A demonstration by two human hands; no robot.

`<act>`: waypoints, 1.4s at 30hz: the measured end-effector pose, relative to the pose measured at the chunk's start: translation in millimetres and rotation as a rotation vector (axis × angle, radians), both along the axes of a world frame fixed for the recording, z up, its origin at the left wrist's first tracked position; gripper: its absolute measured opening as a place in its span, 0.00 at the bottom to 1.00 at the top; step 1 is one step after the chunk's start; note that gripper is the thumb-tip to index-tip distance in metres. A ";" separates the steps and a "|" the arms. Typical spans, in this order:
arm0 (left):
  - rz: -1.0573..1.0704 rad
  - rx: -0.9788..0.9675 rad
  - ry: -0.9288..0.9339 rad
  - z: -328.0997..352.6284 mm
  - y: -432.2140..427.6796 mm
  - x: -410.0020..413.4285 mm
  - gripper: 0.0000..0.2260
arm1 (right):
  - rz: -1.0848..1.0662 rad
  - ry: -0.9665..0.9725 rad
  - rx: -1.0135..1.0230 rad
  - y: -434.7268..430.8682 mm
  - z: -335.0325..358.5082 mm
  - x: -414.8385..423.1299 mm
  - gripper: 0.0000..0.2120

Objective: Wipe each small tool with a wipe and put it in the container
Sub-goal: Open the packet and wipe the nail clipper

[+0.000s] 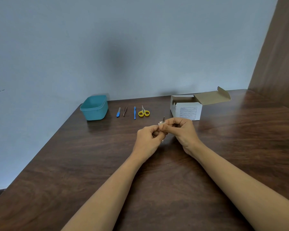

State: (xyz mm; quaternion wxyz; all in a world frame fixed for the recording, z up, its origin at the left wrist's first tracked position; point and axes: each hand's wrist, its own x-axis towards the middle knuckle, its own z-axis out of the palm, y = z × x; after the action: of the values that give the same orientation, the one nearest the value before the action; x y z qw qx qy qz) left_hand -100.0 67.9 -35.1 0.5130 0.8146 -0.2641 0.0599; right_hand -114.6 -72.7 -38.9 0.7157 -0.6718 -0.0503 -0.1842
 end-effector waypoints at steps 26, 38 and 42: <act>0.017 -0.001 -0.015 -4.2 -1.7 3.3 0.10 | 0.058 -0.050 0.080 1.3 3.5 -2.5 0.12; 0.005 0.025 -0.027 -4.5 -2.1 2.1 0.10 | 0.038 -0.017 0.135 -1.0 6.8 -3.6 0.15; 0.000 0.030 -0.027 -4.4 -2.3 1.6 0.10 | 0.020 -0.023 0.113 0.7 5.9 -3.2 0.12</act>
State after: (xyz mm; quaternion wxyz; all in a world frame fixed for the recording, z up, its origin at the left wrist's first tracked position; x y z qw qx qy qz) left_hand -98.4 65.6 -39.5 0.4972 0.8212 -0.2718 0.0671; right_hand -117.9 -72.0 -33.0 0.7538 -0.6274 -0.0546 -0.1873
